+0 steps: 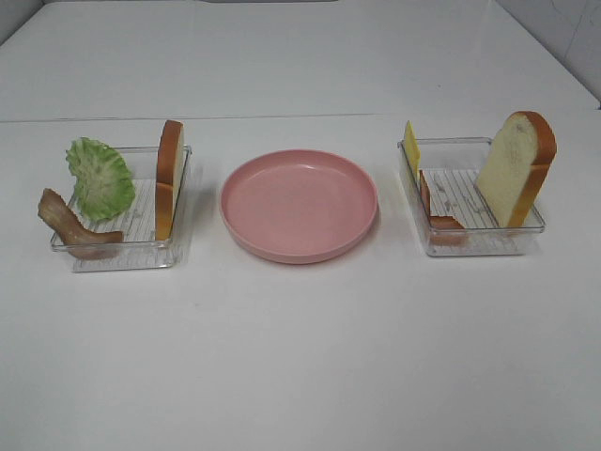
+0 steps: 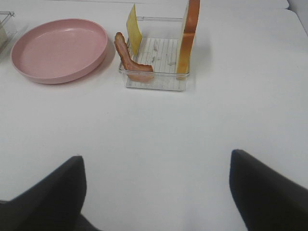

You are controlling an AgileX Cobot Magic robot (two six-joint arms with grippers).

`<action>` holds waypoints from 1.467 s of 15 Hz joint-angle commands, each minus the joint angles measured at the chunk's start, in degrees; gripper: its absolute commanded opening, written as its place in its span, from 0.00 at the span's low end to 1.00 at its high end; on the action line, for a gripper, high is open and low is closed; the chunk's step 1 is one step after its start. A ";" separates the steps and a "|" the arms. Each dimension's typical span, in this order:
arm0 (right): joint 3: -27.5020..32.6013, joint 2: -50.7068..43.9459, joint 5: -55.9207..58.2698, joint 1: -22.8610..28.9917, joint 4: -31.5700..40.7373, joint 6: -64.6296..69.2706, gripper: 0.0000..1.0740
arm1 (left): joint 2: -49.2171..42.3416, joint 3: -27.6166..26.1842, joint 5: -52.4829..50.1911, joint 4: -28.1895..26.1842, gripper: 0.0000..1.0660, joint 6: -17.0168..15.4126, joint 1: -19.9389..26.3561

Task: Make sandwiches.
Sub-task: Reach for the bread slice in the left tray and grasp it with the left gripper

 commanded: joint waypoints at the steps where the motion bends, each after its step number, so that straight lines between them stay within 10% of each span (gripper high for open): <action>1: 0.11 -0.92 -0.52 -0.34 0.29 -0.29 0.73 | -1.20 0.29 -0.40 -0.52 0.78 0.06 0.23; 22: 0.11 -0.92 -0.52 -0.34 0.29 -0.29 0.73 | -1.20 0.29 -0.40 -0.52 0.78 0.06 0.23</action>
